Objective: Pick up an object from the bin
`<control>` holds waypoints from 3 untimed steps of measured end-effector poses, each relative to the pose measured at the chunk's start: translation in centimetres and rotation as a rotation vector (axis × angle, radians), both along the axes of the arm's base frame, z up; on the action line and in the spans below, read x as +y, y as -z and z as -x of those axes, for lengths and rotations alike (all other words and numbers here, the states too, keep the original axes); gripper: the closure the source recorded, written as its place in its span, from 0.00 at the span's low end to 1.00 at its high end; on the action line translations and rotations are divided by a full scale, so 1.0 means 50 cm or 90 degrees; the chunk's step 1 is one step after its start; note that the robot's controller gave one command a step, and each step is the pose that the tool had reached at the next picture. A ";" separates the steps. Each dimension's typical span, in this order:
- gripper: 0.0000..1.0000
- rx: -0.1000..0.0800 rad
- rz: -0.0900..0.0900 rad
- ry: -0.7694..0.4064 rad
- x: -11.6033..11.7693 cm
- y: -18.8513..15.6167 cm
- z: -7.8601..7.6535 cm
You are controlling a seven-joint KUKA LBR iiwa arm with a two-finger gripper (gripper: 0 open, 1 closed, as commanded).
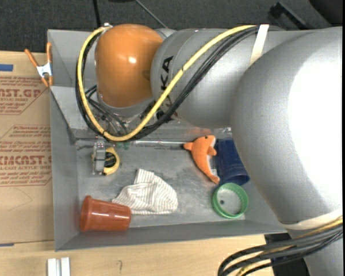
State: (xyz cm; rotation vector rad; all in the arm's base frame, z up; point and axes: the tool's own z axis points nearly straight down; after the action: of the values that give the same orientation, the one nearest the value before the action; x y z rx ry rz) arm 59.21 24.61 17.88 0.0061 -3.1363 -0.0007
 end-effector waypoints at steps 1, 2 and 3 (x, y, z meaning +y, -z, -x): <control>0.00 -0.004 -0.001 0.002 -0.003 -0.011 -0.003; 0.00 -0.007 -0.001 -0.031 -0.136 0.178 0.004; 0.00 -0.002 0.000 0.009 -0.163 0.197 0.009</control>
Offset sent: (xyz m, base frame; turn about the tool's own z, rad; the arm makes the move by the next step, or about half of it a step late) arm -0.0040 -0.0827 -0.1088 -0.0551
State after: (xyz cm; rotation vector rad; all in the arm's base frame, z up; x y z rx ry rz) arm 58.78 16.47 8.02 -0.0166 -3.1397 -0.0013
